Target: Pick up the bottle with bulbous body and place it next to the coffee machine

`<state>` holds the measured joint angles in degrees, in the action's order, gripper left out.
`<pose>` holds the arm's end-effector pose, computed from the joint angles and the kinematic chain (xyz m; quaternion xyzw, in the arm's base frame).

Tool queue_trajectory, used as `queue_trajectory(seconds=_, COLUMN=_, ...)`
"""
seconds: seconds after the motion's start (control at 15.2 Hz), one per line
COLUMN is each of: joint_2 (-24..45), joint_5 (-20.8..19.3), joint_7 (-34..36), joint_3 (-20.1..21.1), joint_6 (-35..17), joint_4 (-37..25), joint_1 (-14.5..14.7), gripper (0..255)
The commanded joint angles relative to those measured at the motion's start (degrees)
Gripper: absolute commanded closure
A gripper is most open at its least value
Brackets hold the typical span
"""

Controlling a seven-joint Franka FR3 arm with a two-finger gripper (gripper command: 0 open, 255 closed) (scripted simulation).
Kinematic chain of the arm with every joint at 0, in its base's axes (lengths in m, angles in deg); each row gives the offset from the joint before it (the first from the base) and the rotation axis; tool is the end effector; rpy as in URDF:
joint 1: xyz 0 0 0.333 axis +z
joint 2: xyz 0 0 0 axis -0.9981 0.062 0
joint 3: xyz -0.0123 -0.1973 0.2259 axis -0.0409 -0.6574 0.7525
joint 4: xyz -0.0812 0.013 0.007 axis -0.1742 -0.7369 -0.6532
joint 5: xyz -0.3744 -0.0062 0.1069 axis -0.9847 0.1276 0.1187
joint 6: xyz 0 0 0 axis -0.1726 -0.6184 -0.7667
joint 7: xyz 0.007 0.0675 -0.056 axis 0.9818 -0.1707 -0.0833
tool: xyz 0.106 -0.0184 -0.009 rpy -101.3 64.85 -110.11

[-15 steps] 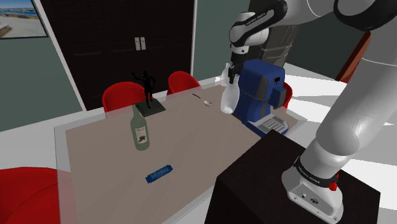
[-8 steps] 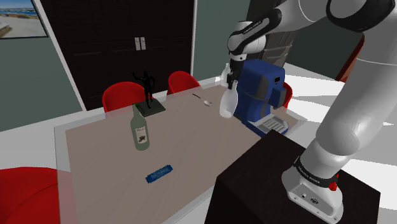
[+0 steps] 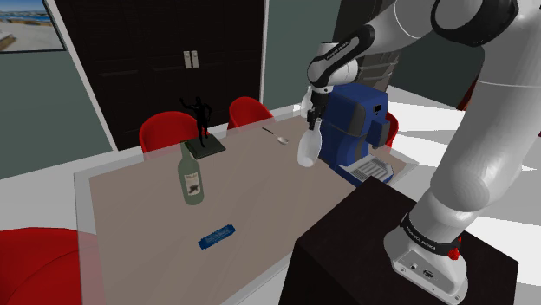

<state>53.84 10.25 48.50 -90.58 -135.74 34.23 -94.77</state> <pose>0.5390 -0.1564 0.2920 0.9962 0.0857 -0.0165 0.0042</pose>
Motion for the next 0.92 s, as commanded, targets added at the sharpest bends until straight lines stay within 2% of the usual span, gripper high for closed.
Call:
queue_trajectory(seconds=0.0, joint_2=1.01, joint_5=0.19, joint_7=-0.14, joint_3=0.05, joint_6=-1.39, joint_4=0.33, joint_1=-0.07, gripper=255)
queue_trajectory(seconds=0.86, joint_2=8.45, joint_5=1.62, joint_7=-0.99, joint_3=0.69, joint_6=-9.92, joint_4=1.48, joint_1=-0.56, gripper=255)
